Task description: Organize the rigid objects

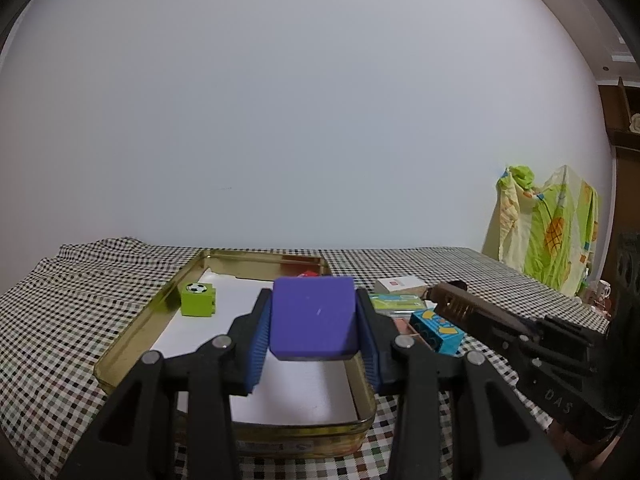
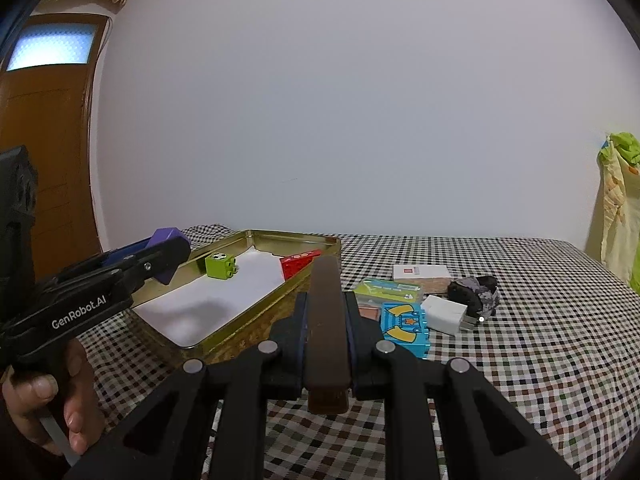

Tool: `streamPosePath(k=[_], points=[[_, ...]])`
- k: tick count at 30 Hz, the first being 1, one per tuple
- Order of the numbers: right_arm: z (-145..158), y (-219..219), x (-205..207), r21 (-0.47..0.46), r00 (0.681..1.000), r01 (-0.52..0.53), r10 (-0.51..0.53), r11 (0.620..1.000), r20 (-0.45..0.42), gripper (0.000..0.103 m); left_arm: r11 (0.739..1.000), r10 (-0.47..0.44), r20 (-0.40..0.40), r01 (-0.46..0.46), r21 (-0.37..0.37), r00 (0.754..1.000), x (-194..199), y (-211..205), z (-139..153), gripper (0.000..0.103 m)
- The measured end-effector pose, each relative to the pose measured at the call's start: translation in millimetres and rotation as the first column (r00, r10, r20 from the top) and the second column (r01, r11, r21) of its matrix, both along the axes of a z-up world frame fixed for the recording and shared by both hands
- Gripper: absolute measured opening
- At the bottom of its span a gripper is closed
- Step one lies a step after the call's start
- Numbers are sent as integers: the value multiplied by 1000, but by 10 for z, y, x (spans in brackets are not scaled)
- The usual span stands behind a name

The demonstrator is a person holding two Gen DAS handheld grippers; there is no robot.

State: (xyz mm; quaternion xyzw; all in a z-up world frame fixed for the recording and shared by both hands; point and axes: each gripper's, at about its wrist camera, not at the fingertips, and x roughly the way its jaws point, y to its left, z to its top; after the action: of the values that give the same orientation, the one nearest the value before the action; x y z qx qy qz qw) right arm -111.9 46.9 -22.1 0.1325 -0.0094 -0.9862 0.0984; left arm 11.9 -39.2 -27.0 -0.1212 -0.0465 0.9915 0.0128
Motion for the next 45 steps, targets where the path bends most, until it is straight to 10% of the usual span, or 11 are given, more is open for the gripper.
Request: streamPosePath(k=[31,45], points=[[73,-221,-158,0,995,-82,81,997,51,17,997,67,47,-69,41,997,-61,-468,30,39],[252,-476,-697,-2,974,-165,164,986,158,17,997,81,220,-82,-9,972,-546,-713,80,39]])
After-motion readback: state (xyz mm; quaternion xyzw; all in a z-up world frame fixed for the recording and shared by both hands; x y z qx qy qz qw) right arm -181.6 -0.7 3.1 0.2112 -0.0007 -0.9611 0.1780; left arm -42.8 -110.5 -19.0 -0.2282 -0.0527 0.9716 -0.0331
